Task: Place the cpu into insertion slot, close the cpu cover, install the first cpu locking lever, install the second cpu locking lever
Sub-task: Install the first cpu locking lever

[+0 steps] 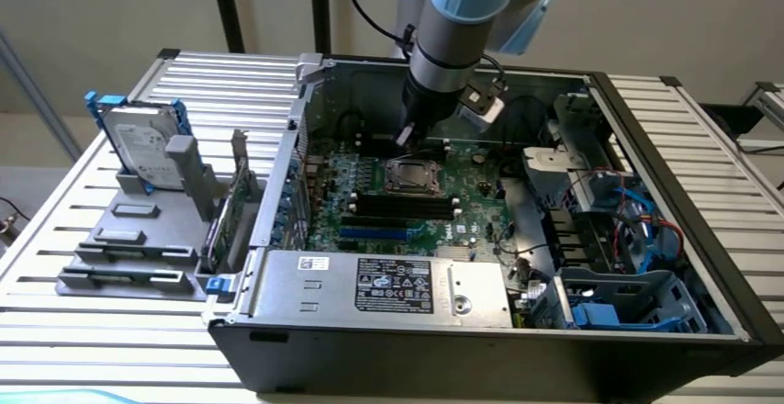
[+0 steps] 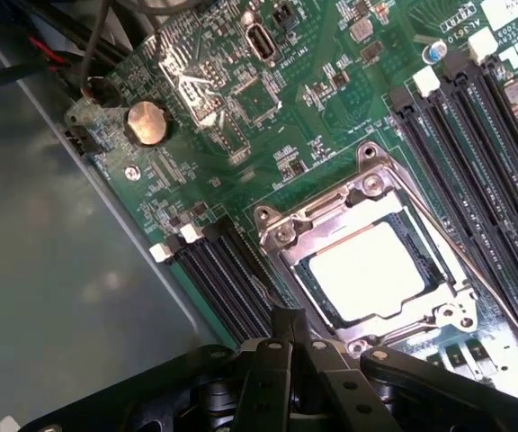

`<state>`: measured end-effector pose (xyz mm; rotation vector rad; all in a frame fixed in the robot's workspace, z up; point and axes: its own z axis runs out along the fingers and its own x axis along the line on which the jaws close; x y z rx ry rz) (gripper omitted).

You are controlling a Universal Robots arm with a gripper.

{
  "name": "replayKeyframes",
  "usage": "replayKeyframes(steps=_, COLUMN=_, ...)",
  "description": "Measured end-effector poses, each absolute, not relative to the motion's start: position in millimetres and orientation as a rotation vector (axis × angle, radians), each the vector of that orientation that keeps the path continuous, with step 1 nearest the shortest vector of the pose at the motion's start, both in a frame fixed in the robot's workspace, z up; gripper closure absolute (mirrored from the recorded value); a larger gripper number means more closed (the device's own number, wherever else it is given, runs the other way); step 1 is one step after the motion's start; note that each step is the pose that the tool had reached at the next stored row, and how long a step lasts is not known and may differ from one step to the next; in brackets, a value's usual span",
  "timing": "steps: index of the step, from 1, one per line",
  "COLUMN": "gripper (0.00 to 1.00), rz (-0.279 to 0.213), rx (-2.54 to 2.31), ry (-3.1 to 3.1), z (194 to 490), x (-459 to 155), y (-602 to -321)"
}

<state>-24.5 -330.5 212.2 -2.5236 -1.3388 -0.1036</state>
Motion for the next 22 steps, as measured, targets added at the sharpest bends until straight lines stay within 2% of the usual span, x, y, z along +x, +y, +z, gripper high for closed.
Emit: replayKeyframes(steps=22, gripper=0.89, rz=-0.116, rx=-2.526, ry=-1.343, z=206.9, x=-22.4, y=-325.9)
